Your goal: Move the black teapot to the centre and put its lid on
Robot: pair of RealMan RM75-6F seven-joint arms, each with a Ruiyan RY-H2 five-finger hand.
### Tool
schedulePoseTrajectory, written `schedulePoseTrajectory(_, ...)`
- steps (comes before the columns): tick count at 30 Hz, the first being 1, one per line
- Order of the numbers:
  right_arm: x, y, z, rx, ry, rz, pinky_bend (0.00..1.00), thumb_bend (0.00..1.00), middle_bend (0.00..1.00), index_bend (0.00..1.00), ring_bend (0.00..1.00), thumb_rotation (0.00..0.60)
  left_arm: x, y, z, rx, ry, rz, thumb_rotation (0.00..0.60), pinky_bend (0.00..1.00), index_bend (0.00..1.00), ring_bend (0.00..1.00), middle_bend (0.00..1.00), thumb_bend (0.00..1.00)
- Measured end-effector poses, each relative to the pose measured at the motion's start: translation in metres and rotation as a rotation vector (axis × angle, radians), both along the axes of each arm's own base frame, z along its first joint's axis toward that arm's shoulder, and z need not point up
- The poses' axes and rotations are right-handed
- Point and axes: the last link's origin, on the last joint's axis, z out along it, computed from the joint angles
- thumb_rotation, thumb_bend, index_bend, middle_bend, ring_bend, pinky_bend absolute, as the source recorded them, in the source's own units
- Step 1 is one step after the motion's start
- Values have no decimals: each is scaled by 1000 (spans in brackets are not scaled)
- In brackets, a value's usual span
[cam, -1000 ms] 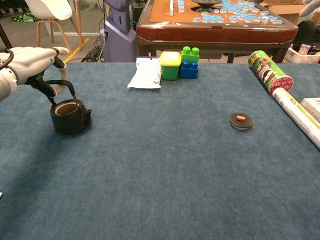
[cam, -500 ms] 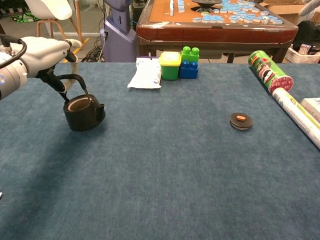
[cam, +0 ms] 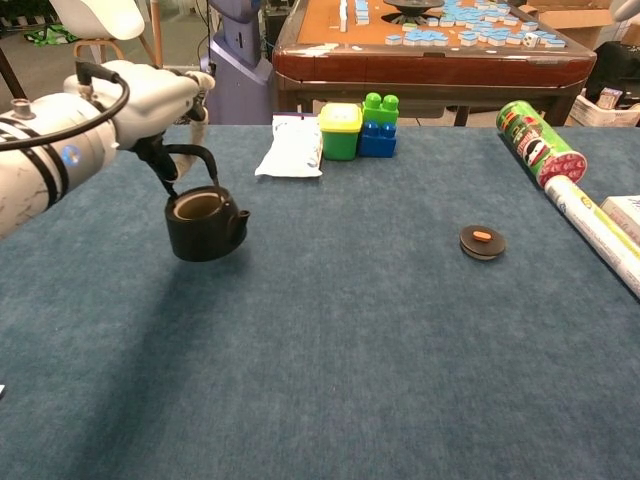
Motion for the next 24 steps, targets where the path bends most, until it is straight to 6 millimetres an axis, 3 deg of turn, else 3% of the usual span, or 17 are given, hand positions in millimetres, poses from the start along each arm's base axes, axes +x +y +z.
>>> schedulePoseTrajectory(15,-22,1,18,-29,-41,-15,0,520,0,156,0,600,54,8,-34,-58,62,-66,600,0,590,0,0,452)
schedulePoseTrajectory(24,-35,2,27,-44,-57,-27,0,520,0,156,0,600,80,2,-52,-64,109,-116,600,0,589,0,0,451)
